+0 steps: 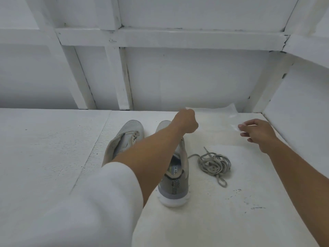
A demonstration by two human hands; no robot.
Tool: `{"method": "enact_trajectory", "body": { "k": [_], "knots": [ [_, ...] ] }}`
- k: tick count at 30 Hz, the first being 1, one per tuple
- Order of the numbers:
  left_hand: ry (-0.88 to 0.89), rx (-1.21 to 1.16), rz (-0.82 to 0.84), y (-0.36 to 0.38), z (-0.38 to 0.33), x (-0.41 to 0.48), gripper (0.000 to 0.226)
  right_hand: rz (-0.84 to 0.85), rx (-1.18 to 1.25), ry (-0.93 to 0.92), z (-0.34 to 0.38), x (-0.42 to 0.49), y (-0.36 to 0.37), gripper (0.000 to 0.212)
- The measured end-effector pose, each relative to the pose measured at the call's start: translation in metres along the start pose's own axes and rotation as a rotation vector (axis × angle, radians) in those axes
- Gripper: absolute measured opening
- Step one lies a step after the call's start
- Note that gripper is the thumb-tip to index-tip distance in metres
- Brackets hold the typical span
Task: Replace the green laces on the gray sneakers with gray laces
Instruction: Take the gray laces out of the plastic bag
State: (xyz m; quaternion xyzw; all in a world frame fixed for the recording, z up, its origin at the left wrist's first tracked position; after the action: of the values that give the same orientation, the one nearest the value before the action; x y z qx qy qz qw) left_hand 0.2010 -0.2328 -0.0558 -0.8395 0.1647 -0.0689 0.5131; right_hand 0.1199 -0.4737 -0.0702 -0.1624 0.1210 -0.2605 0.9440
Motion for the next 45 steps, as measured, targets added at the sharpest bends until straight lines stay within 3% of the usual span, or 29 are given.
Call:
{"method": "enact_trajectory", "body": {
  "k": [5, 10, 16, 24, 27, 30, 33, 36, 40, 45],
  "knots": [
    [0.002, 0.208, 0.07, 0.012, 0.001, 0.007, 0.025, -0.02, -0.078, 0.025, -0.022, 0.015, 0.005, 0.023],
    [0.023, 0.334, 0.154, 0.024, 0.0, 0.009, 0.005, -0.052, -0.167, 0.035, -0.032, 0.022, 0.004, 0.022],
    [0.028, 0.448, 0.196, 0.028, 0.0, 0.009, 0.018, -0.013, -0.442, 0.05, -0.042, 0.025, 0.002, 0.026],
    [0.038, 0.454, 0.165, 0.022, -0.002, 0.004, 0.019, -0.036, -0.478, 0.052, -0.04, 0.019, -0.004, 0.032],
    [0.042, 0.432, 0.142, 0.014, -0.004, 0.003, 0.019, -0.061, -0.449, -0.033, -0.026, 0.006, -0.001, 0.026],
    [0.071, 0.414, 0.138, 0.008, -0.005, -0.001, 0.012, 0.016, -0.374, -0.169, 0.0, -0.02, 0.011, 0.014],
    [0.111, 0.387, 0.127, 0.003, -0.005, -0.008, 0.018, 0.25, -0.462, -0.297, 0.024, -0.057, 0.032, 0.011],
    [0.158, 0.379, 0.103, -0.007, -0.007, -0.018, 0.022, 0.47, -0.77, -0.372, 0.026, -0.091, 0.059, 0.02],
    [0.234, 0.391, 0.044, -0.027, -0.011, -0.04, 0.023, 0.389, -1.174, -0.52, 0.018, -0.11, 0.081, 0.026],
    [0.289, 0.312, 0.003, -0.05, -0.009, -0.069, 0.03, 0.308, -1.141, -0.51, 0.025, -0.121, 0.068, 0.016]
  ]
}}
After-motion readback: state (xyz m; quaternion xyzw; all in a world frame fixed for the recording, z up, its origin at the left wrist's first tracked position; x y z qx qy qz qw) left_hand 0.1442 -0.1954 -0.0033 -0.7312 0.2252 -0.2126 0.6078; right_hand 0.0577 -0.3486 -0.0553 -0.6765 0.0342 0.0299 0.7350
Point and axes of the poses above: each hand's wrist, its own x-axis towards the middle knuckle, its own y-axis out of the palm, z = x × y, the point moved 4 cm from there along x, towards the middle knuckle, and after that the axes turned 1 degree about x, right-handed, at the moved point
